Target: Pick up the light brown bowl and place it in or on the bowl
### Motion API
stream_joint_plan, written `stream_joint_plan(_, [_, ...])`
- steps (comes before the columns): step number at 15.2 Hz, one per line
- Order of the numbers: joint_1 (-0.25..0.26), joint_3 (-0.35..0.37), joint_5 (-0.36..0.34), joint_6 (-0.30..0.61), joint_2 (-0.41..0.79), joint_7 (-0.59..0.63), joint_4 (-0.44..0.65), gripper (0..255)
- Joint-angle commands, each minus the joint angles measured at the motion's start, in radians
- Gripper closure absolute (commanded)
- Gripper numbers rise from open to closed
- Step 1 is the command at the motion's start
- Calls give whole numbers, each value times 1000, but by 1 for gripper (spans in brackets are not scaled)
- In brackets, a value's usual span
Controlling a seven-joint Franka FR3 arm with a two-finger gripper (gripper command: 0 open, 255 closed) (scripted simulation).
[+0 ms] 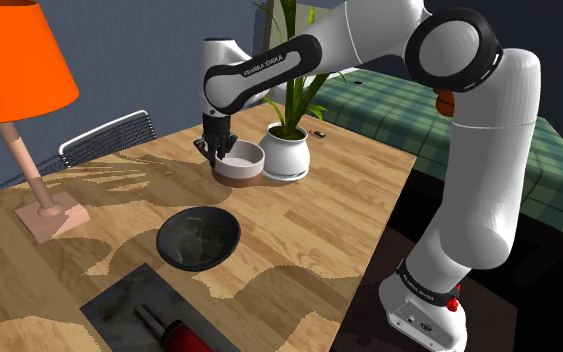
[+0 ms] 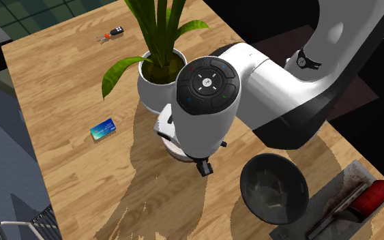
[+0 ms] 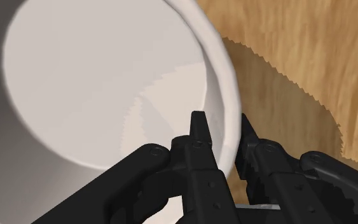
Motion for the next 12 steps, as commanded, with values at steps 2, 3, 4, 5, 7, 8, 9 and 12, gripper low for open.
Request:
stream_joint_plan(2, [-1, 3, 6, -33, -22, -2, 12, 255])
stream_joint_plan(3, [-1, 3, 7, -45, -28, -3, 18, 255])
stream_joint_plan(4, [-2, 4, 9, -56, -33, -4, 24, 255])
stream_joint_plan(5, [-2, 5, 10, -68, -38, -4, 31, 255])
stream_joint_plan(7, [-3, 6, 13, -91, -48, -6, 45, 255])
stream_joint_plan(8, [-3, 6, 14, -103, -52, -7, 52, 255])
stream_joint_plan(9, [-3, 7, 15, -115, -57, -8, 60, 255])
stream_joint_plan(12, [-4, 8, 19, -151, -69, -10, 84, 255])
